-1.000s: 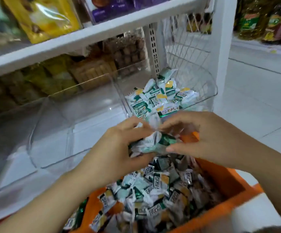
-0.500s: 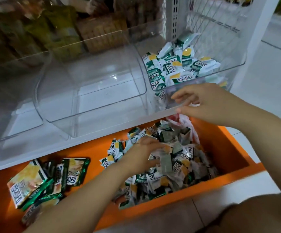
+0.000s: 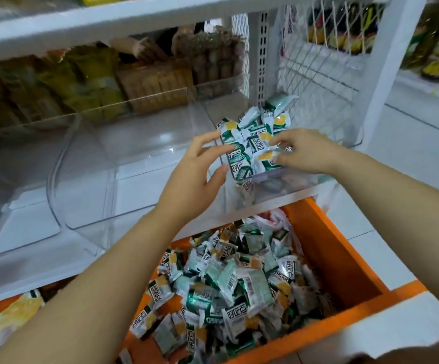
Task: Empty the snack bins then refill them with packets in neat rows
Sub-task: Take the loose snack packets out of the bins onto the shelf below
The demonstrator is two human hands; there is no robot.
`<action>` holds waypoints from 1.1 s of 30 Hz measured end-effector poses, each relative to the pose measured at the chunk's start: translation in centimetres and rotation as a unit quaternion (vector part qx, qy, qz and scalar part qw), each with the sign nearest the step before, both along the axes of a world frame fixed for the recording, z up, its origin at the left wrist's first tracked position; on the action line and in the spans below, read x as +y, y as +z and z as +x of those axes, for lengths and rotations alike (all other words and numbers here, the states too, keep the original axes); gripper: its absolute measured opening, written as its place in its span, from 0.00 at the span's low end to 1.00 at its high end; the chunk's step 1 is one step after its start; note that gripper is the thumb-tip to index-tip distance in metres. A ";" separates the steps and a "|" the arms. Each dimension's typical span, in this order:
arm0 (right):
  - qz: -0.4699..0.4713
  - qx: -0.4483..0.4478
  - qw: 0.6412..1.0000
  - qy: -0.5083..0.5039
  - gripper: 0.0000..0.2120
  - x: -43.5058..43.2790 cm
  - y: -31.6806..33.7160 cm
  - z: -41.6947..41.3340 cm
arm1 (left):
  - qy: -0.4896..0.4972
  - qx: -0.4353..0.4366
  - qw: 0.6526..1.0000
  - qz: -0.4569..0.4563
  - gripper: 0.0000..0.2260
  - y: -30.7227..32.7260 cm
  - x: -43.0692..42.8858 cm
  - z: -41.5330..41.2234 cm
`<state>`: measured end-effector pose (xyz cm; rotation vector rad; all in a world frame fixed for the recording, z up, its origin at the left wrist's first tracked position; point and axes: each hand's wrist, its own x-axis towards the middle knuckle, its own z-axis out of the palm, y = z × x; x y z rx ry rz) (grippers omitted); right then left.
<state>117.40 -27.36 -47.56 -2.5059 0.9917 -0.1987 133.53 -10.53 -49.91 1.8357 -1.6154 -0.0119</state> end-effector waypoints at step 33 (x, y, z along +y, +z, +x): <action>0.223 0.287 0.928 0.081 0.27 -2.2 2.0 6.4 | 0.001 0.060 0.998 -0.023 0.15 -0.7 -0.2 0.3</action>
